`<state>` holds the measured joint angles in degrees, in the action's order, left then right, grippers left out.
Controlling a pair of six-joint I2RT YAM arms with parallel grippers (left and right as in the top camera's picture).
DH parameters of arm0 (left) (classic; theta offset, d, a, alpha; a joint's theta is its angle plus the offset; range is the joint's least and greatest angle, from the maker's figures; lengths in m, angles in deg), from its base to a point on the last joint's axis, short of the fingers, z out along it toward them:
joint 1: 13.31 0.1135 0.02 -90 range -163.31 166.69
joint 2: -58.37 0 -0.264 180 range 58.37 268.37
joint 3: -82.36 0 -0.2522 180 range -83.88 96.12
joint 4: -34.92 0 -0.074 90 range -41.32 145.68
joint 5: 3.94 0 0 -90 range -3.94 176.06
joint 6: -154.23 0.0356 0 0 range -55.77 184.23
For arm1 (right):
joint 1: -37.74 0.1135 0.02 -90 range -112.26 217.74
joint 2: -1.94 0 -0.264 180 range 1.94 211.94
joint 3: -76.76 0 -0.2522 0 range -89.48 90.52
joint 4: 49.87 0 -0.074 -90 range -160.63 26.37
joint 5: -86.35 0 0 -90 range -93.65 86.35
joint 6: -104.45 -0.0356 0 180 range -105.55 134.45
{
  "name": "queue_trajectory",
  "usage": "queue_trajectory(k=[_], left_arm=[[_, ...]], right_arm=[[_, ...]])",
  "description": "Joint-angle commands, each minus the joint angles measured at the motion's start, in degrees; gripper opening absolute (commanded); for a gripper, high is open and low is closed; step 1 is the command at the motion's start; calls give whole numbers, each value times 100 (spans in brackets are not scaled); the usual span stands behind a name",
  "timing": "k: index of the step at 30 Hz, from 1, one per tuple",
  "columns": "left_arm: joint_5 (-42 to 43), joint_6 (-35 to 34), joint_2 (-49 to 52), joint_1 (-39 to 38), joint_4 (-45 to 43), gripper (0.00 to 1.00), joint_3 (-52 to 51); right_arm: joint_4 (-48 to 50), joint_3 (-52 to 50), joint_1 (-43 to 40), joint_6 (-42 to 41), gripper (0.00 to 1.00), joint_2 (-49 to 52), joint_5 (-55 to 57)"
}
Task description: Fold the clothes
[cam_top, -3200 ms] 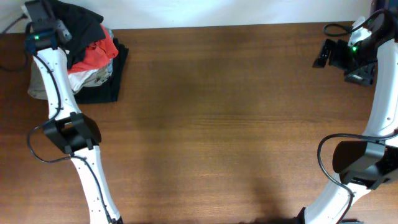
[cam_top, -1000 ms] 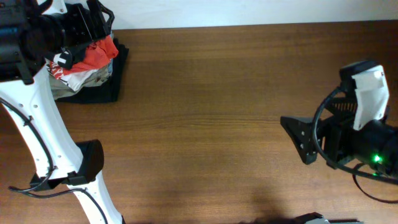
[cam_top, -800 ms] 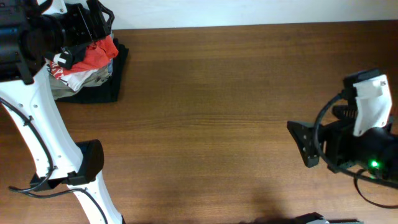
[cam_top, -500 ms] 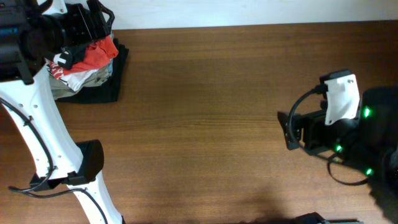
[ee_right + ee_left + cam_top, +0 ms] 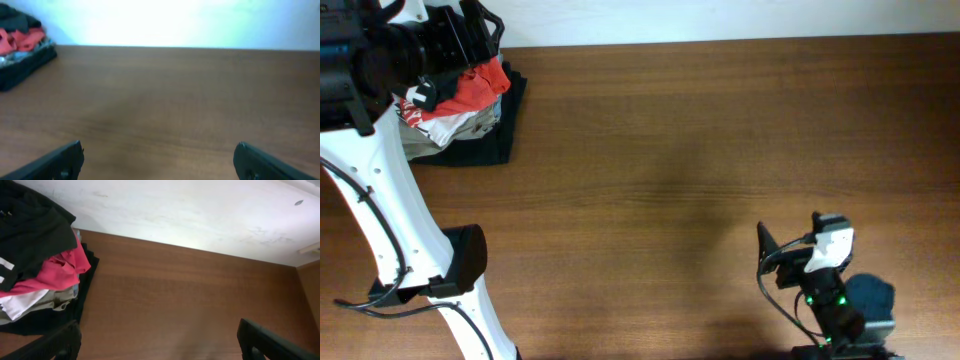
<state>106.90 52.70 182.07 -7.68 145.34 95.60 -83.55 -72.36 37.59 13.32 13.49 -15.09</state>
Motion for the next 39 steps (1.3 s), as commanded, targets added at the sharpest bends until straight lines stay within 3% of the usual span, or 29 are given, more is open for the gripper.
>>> queue_trajectory(k=[1,8,15,21,39], left_arm=[[57,50,-72,0,2,99,20],[57,50,-72,0,2,99,20],[57,50,-72,0,2,99,20],[57,50,-72,0,2,99,20],[57,50,-72,0,2,99,20]], right_arm=[[682,-654,-188,361,99,-566,-457],[1635,-1285,-299,542,99,-920,-212],[2061,-1655,-299,-107,99,-1137,638],[1547,-1681,-299,-85,99,-1137,907],[1565,-1681,-299,-85,99,-1134,914]])
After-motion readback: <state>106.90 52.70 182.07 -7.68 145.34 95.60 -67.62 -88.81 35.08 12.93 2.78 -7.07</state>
